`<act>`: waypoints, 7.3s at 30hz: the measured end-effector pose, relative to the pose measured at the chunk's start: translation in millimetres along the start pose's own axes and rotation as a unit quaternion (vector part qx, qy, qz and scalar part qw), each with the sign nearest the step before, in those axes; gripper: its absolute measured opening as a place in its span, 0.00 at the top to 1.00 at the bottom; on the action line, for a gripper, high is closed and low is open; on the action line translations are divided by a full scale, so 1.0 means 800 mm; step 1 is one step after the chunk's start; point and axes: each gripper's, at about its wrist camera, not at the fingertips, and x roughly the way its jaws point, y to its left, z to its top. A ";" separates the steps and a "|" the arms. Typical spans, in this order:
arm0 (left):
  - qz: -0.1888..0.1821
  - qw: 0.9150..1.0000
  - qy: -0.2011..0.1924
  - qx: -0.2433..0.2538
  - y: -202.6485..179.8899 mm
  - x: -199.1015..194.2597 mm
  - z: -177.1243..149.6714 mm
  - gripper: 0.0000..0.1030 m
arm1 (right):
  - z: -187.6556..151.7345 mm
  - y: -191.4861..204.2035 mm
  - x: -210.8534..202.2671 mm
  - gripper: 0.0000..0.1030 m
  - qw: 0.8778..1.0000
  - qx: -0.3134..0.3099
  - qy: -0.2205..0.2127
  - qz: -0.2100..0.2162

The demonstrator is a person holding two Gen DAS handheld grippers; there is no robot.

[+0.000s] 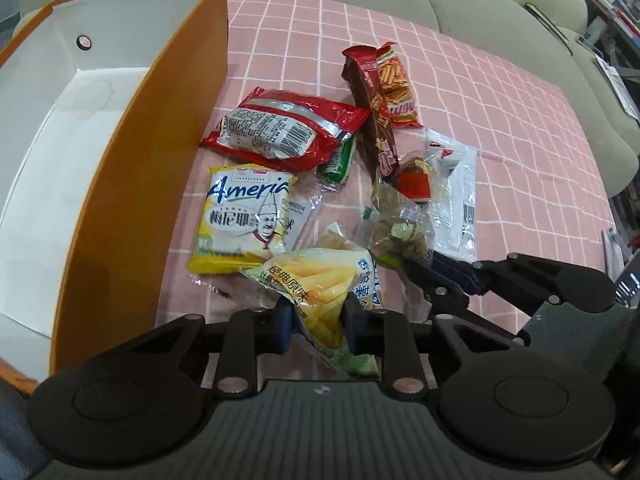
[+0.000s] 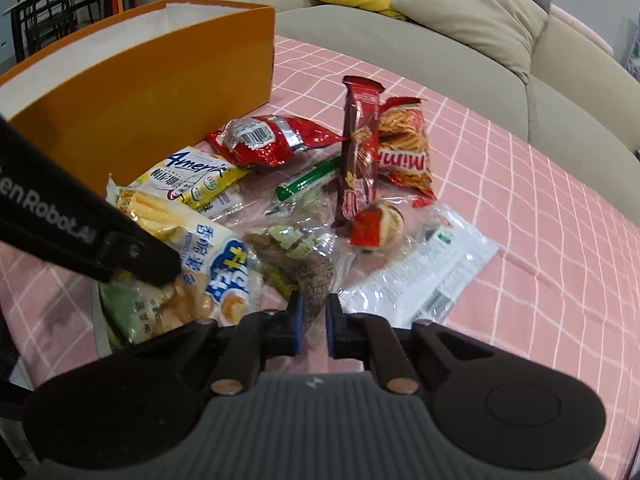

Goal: Organize snacks
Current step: 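Grasp the yellow-green fries bag with the left tool while the right tool grasps the clear brown-snack bag, then lower both held bags into the orange box and open both tools, then withdraw both tools from the box back to the snack pile, then grasp the yellow stick packet with the left tool while the right tool grasps the red-candy bag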

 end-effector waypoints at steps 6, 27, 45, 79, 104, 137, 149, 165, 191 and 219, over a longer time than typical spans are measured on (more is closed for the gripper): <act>0.001 1.000 -0.019 0.008 0.008 -0.018 -0.012 0.74 | -0.017 -0.003 -0.023 0.96 0.999 0.042 0.011 0.008; 0.003 0.999 -0.038 0.024 0.021 -0.048 -0.046 0.74 | -0.027 0.075 -0.063 0.49 0.988 -0.151 -0.031 -0.033; 0.016 0.999 -0.032 0.035 0.021 -0.045 -0.047 0.74 | -0.027 0.086 -0.025 0.66 0.988 -0.155 0.015 -0.019; 0.108 0.983 -0.119 0.087 0.161 -0.212 0.036 0.74 | 0.175 0.206 -0.115 0.66 0.975 -0.177 -0.107 0.085; 0.115 0.986 0.042 0.117 0.231 -0.089 0.063 0.74 | 0.220 0.276 0.030 0.65 0.950 -0.267 0.045 0.157; 0.148 0.981 -0.037 0.122 0.201 -0.154 0.063 0.28 | 0.232 0.247 -0.035 0.20 0.971 -0.203 0.023 0.124; 0.161 0.969 -0.145 0.117 0.144 -0.224 0.046 0.28 | 0.218 0.212 -0.105 0.16 0.981 -0.170 -0.052 0.076; 0.072 0.966 -0.233 0.088 0.044 -0.229 0.003 0.28 | 0.136 0.117 -0.154 0.16 0.993 -0.036 -0.115 -0.004; 0.003 0.987 -0.146 0.074 -0.008 -0.081 -0.026 0.28 | 0.002 0.030 -0.072 0.15 0.994 0.040 -0.057 -0.082; 0.117 0.984 -0.008 0.136 -0.009 0.052 0.032 0.44 | 0.051 -0.028 0.047 0.24 0.991 -0.122 -0.013 -0.057</act>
